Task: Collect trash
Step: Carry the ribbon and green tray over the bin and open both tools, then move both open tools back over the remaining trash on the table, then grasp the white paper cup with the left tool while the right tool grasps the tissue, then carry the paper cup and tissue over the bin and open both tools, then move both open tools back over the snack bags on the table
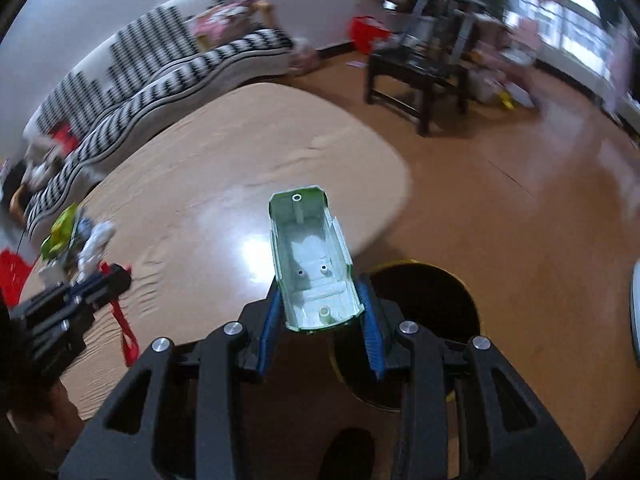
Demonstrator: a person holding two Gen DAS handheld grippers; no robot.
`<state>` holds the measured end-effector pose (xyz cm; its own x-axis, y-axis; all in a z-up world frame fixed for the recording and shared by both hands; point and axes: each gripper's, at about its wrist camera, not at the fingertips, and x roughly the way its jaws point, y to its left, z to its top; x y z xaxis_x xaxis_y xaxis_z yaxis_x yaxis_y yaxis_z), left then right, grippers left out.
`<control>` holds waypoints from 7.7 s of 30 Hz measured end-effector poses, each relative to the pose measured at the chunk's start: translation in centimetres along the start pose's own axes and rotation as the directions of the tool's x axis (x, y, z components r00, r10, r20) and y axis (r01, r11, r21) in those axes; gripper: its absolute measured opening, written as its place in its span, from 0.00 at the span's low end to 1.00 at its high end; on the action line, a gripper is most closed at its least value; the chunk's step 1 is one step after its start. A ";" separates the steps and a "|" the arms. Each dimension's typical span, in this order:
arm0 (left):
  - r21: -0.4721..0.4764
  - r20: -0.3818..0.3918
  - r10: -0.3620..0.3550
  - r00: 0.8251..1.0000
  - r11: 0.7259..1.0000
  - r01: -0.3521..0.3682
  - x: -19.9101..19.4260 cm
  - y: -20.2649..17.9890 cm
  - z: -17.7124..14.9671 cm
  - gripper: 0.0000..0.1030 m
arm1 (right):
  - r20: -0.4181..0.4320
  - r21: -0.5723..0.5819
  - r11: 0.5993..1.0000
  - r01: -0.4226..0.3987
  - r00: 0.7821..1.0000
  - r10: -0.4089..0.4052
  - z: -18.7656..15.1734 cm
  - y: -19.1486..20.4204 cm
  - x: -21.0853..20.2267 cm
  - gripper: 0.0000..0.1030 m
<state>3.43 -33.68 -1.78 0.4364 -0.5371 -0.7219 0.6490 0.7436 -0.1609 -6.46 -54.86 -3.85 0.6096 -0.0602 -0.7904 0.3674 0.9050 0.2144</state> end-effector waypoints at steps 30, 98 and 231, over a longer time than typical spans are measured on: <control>0.067 -0.141 -0.165 0.976 0.982 0.175 9.9 -9.8 -0.5 0.12 | -0.029 0.203 0.975 0.088 0.996 -0.084 -1.6 -9.9 -0.4 0.35; -0.348 -0.154 0.477 0.865 0.793 -0.499 -9.1 31.7 -9.5 0.93 | -0.124 -0.364 0.893 -0.265 0.964 0.236 -1.1 36.8 12.3 0.85; -0.126 -0.010 0.231 0.973 0.965 -0.231 -6.6 14.4 -1.9 0.90 | 0.030 -0.194 0.976 -0.098 0.994 0.105 2.5 15.2 3.3 0.74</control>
<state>8.75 -18.71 -0.61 0.5686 -0.3465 -0.7461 0.4473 0.8914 -0.0731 2.92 -42.36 -1.75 0.6657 0.0230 -0.7459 0.1631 0.9709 0.1755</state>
